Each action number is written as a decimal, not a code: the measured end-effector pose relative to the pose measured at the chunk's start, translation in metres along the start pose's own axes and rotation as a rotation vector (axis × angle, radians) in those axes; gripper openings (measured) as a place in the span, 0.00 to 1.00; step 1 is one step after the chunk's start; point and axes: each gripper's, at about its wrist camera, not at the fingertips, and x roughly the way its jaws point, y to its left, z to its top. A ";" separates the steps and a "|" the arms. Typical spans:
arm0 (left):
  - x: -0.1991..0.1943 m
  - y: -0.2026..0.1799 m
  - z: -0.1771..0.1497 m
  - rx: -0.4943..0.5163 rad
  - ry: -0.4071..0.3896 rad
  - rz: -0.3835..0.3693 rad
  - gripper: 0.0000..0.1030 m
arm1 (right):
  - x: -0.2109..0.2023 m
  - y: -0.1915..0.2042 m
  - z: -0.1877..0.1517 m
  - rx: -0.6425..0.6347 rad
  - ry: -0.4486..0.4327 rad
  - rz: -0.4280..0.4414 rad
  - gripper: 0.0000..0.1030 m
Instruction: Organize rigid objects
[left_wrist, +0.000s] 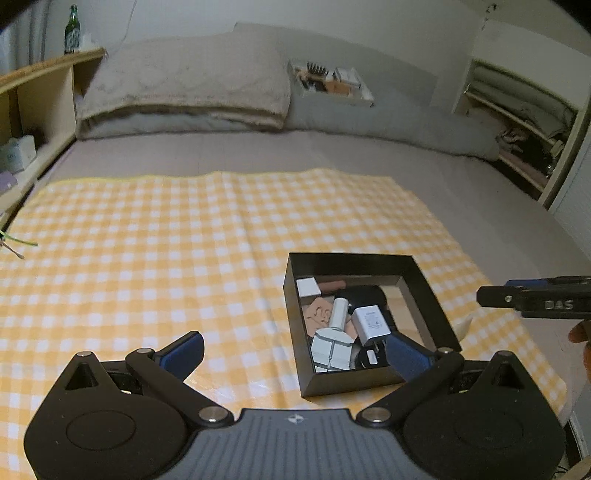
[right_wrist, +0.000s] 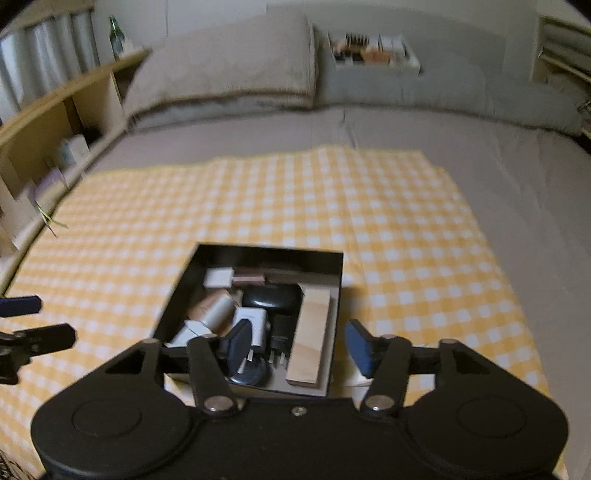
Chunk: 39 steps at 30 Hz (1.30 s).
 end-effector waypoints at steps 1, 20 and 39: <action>-0.006 0.000 -0.002 0.003 -0.012 -0.003 1.00 | -0.010 0.000 -0.002 0.000 -0.024 0.000 0.67; -0.082 -0.019 -0.044 0.065 -0.212 0.040 1.00 | -0.095 0.040 -0.076 -0.052 -0.307 -0.068 0.99; -0.087 -0.032 -0.057 0.146 -0.269 0.063 1.00 | -0.111 0.050 -0.099 -0.055 -0.376 -0.112 1.00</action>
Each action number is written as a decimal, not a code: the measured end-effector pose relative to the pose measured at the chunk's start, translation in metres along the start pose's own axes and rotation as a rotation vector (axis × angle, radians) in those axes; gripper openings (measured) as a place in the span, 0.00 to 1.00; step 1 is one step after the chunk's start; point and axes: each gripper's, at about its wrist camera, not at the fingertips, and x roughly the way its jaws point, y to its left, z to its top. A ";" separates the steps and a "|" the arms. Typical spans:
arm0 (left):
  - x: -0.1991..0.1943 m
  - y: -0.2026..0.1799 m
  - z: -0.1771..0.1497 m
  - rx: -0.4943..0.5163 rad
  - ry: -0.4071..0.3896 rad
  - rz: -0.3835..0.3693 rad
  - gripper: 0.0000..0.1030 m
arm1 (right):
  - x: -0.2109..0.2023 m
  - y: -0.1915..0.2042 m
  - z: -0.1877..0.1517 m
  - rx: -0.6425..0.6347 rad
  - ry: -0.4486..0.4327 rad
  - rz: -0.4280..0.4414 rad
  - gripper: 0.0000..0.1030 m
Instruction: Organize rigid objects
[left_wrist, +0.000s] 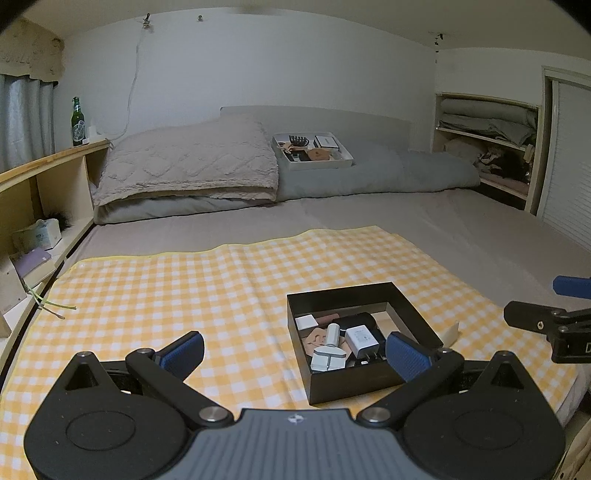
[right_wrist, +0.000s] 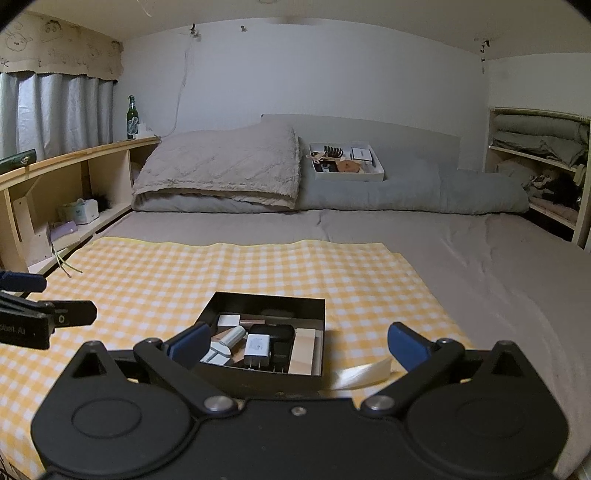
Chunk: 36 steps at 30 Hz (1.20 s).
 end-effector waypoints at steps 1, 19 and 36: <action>0.000 0.000 0.000 0.001 0.000 -0.002 1.00 | 0.000 0.000 0.000 -0.001 -0.001 -0.002 1.00; 0.000 -0.001 -0.003 0.016 0.005 -0.013 1.00 | 0.000 0.002 0.000 -0.010 0.002 -0.008 1.00; 0.000 0.000 -0.004 0.021 0.009 -0.016 1.00 | -0.001 0.003 -0.001 -0.013 0.004 -0.010 1.00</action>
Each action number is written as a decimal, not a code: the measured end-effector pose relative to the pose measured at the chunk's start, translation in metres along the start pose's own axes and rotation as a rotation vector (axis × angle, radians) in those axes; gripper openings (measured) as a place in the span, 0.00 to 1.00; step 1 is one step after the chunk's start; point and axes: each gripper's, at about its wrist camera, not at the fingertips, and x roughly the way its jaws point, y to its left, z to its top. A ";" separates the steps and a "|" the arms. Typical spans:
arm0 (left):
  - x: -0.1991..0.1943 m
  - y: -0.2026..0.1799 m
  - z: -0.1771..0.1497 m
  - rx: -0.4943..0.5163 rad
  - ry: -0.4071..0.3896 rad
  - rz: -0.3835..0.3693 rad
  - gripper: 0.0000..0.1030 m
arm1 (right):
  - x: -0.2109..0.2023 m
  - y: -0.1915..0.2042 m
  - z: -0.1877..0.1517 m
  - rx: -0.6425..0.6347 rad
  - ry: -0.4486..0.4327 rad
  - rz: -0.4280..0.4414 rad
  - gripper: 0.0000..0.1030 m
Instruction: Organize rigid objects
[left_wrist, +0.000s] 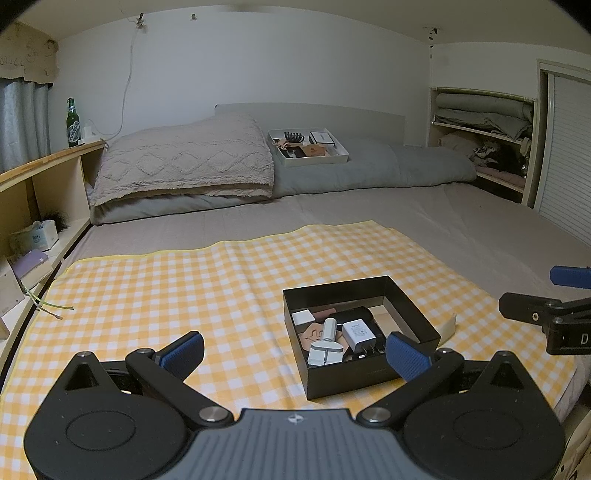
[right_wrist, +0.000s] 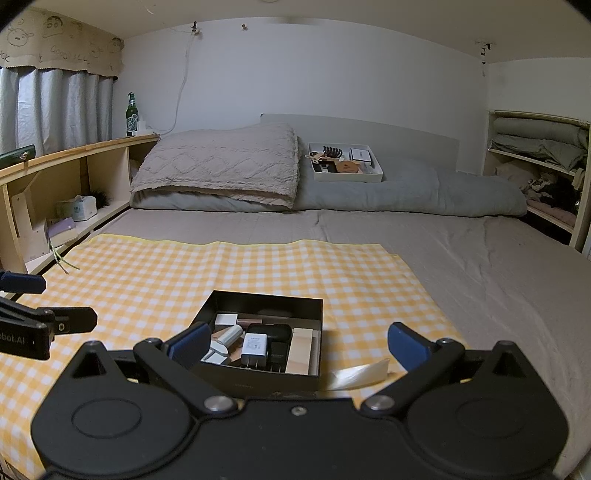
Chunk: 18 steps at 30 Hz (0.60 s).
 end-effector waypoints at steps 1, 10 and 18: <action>0.000 0.000 0.000 0.000 0.000 0.000 1.00 | 0.000 0.000 0.000 0.000 0.000 0.000 1.00; 0.000 0.001 0.000 0.004 0.001 0.000 1.00 | 0.000 0.000 0.000 -0.002 0.001 -0.001 1.00; 0.000 0.002 -0.001 0.012 0.000 0.000 1.00 | 0.000 0.000 0.000 -0.002 0.002 -0.001 1.00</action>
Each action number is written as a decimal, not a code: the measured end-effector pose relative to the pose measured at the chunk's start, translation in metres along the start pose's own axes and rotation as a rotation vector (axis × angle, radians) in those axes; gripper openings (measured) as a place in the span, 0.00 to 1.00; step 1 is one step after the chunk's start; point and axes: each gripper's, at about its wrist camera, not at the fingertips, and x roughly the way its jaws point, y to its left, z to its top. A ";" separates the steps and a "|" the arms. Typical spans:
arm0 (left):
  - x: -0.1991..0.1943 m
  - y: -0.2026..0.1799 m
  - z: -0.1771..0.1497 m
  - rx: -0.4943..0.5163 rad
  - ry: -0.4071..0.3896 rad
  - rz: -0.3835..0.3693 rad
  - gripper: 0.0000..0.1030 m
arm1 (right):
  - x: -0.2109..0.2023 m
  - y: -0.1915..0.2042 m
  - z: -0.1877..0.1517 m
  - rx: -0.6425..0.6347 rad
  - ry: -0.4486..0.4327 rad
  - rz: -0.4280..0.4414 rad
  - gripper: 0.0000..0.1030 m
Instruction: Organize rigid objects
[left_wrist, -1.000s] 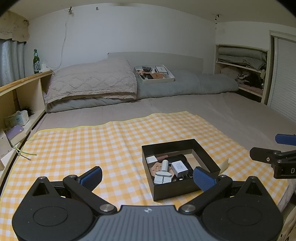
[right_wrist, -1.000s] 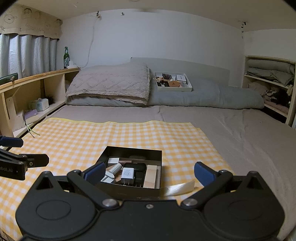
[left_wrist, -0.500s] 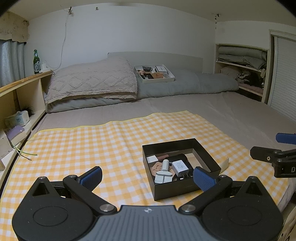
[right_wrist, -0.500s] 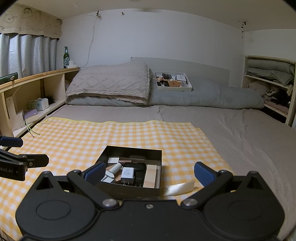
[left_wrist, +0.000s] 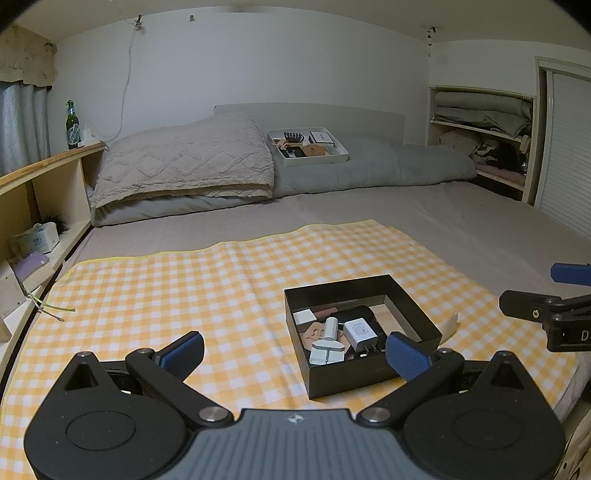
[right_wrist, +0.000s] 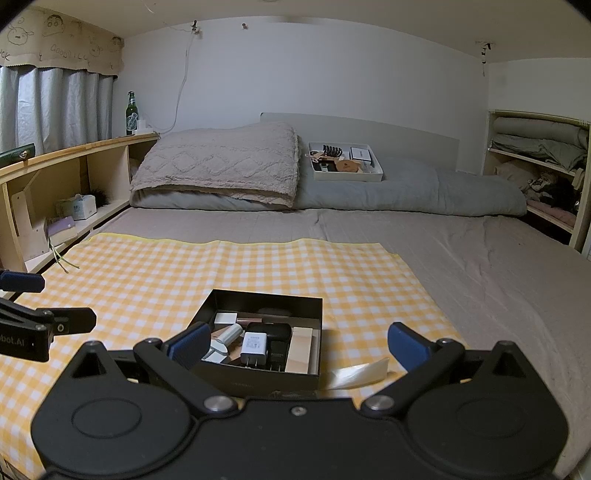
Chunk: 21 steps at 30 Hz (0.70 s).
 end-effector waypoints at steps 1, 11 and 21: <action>0.000 0.000 0.000 0.001 0.000 -0.001 1.00 | 0.000 0.000 0.000 -0.001 0.000 0.000 1.00; -0.001 0.002 0.000 0.001 0.000 0.000 1.00 | 0.000 0.000 -0.001 -0.004 0.004 0.002 1.00; 0.000 0.002 0.000 0.003 0.001 -0.001 1.00 | 0.001 0.001 -0.002 -0.006 0.005 0.001 1.00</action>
